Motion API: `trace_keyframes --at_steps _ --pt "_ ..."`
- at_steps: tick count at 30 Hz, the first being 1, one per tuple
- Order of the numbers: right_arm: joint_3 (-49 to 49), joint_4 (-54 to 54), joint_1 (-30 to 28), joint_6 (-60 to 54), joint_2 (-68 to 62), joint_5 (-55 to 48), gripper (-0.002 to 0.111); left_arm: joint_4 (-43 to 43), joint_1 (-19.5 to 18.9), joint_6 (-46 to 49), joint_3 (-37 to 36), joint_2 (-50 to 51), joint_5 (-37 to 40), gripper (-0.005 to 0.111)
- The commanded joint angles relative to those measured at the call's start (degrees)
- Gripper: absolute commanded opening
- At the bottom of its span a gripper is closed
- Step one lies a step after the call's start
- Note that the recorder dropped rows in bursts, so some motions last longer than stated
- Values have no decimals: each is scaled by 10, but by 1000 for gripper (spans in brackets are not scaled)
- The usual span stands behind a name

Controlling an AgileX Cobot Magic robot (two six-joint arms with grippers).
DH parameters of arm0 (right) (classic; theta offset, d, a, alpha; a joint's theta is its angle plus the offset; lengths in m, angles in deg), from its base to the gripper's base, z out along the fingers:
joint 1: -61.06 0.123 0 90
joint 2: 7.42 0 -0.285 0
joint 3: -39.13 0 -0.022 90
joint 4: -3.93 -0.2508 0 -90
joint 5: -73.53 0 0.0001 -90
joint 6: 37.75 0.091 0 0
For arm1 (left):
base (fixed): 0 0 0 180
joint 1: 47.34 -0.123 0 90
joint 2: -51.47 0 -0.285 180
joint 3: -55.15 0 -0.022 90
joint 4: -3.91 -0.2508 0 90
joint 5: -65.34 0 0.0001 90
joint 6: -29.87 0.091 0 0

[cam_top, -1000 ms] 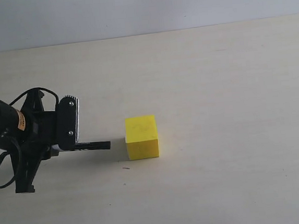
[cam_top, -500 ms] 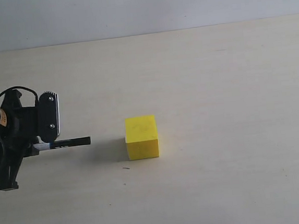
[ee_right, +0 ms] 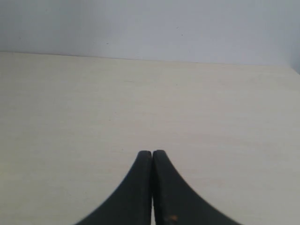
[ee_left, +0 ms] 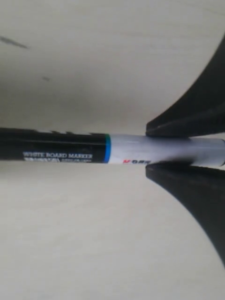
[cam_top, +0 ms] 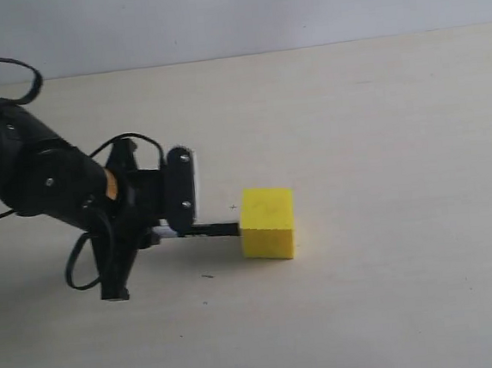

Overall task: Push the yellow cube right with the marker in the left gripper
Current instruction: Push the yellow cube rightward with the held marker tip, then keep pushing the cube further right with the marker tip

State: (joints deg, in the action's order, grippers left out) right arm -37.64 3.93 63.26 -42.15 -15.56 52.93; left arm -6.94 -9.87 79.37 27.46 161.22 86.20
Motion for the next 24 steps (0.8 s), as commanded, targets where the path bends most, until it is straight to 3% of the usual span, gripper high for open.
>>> trace_keyframes --at_steps 1,7,11,14,19,24 --pt "-2 0 -2 -1 4 6 0 9 44 -8 29 10 19 0" --pt "-2 0 -2 -1 4 6 0 9 17 -22 33 11 75 0" --pt "-2 0 -2 -1 4 6 0 10 13 -23 33 16 56 0" --pt "-2 0 -2 -1 4 6 0 16 29 -38 44 29 11 0" --pt "-2 0 -2 -1 4 6 0 16 90 -51 90 65 14 0" --pt "-2 0 -2 -1 4 6 0 14 47 -68 90 66 103 0"
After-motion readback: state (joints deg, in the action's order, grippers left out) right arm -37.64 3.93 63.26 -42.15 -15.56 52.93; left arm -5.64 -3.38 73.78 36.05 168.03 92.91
